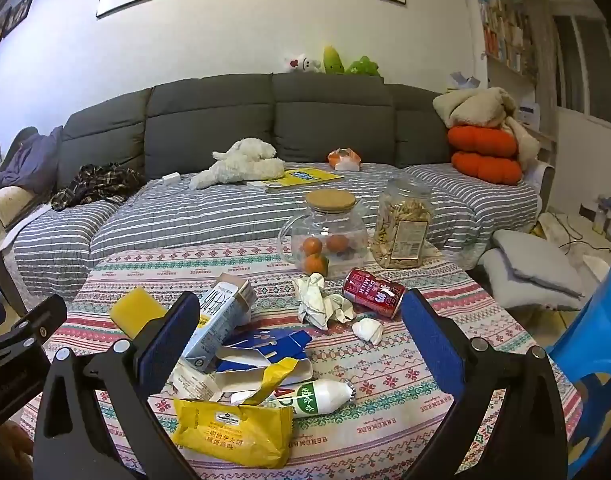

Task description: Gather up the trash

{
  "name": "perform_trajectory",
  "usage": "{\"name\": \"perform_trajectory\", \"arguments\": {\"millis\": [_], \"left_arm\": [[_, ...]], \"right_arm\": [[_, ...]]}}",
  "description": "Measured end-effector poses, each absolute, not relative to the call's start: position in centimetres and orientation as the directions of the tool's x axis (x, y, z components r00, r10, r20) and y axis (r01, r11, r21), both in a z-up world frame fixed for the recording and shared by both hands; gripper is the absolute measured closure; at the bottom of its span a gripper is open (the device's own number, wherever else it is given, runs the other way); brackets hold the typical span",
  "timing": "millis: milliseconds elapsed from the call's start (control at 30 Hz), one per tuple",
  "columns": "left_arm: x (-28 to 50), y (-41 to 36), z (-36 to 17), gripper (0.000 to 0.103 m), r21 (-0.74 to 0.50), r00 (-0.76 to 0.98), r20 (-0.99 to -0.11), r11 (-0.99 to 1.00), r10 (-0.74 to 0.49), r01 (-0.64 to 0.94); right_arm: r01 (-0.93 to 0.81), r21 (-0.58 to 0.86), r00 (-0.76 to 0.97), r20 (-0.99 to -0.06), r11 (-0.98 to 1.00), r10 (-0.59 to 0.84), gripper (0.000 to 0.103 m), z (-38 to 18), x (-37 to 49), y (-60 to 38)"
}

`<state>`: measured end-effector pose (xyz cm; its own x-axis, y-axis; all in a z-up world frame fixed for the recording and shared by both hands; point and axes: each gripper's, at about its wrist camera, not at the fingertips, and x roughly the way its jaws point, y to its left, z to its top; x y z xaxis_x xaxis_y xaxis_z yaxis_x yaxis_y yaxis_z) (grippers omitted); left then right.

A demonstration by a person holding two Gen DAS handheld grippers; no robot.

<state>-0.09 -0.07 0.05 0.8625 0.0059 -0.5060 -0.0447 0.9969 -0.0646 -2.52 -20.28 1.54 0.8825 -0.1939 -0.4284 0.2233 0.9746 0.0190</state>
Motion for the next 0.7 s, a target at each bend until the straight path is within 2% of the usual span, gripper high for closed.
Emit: {"name": "perform_trajectory", "arguments": {"millis": [700], "left_arm": [[-0.21,-0.08,0.41,0.007,-0.056,0.861,-0.509,0.997,0.012,-0.047]], "right_arm": [[0.207,0.019,0.892,-0.414,0.978,-0.181,0.005,1.49,-2.87,-20.01]]}}
